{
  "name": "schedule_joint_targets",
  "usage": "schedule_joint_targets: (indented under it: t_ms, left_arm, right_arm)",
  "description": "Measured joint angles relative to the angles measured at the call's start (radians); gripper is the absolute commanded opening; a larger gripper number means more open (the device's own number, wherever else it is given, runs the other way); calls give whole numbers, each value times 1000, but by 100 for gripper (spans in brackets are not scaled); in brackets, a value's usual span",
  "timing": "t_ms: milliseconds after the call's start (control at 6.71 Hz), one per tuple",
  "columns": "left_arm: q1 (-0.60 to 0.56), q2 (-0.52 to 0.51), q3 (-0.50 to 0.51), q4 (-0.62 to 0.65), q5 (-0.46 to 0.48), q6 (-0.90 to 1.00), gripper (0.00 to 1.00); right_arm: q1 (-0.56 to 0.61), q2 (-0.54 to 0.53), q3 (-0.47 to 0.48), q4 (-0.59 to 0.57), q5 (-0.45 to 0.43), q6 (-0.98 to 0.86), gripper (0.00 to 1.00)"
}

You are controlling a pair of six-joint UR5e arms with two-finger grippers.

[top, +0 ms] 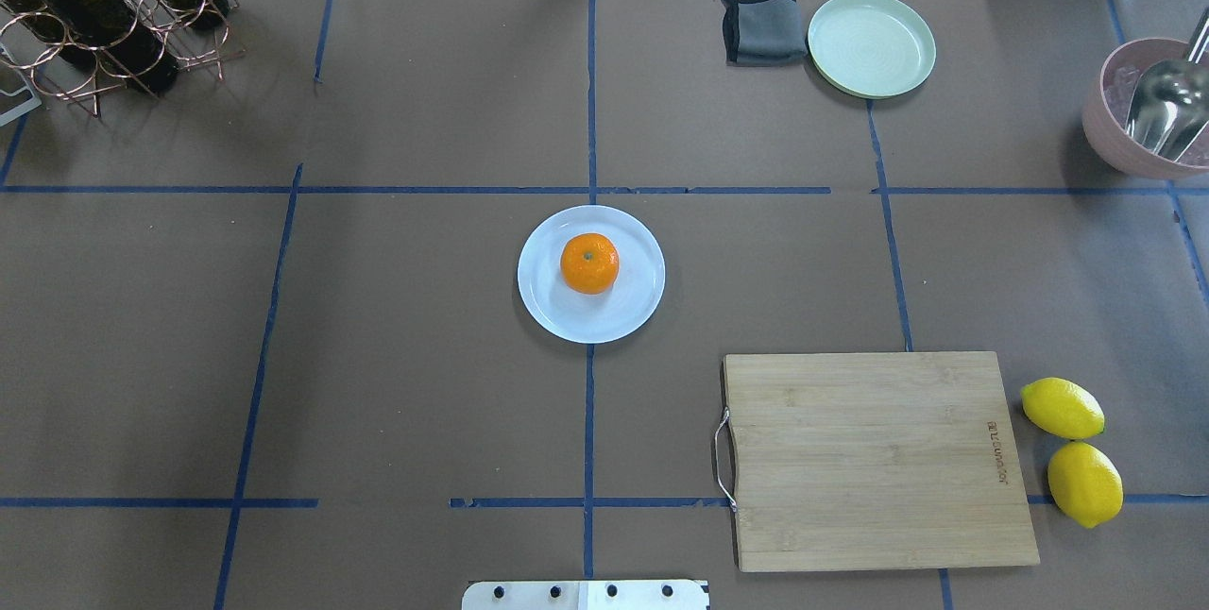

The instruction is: Pick orange to plate

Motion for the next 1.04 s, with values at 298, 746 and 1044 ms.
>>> schedule_joint_targets:
  t_ms: [298, 746, 1044]
  left_arm:
    - [-1, -22, -10, 3, -13, 2, 100]
    - [5, -79, 26, 8, 7, 1, 100]
    - [7, -91, 67, 13, 15, 0, 100]
  right_arm:
    - [-22, 5, 3, 9, 1, 35, 100]
    - [3, -27, 59, 53, 29, 43, 100]
    - [36, -76, 125, 56, 50, 43, 100]
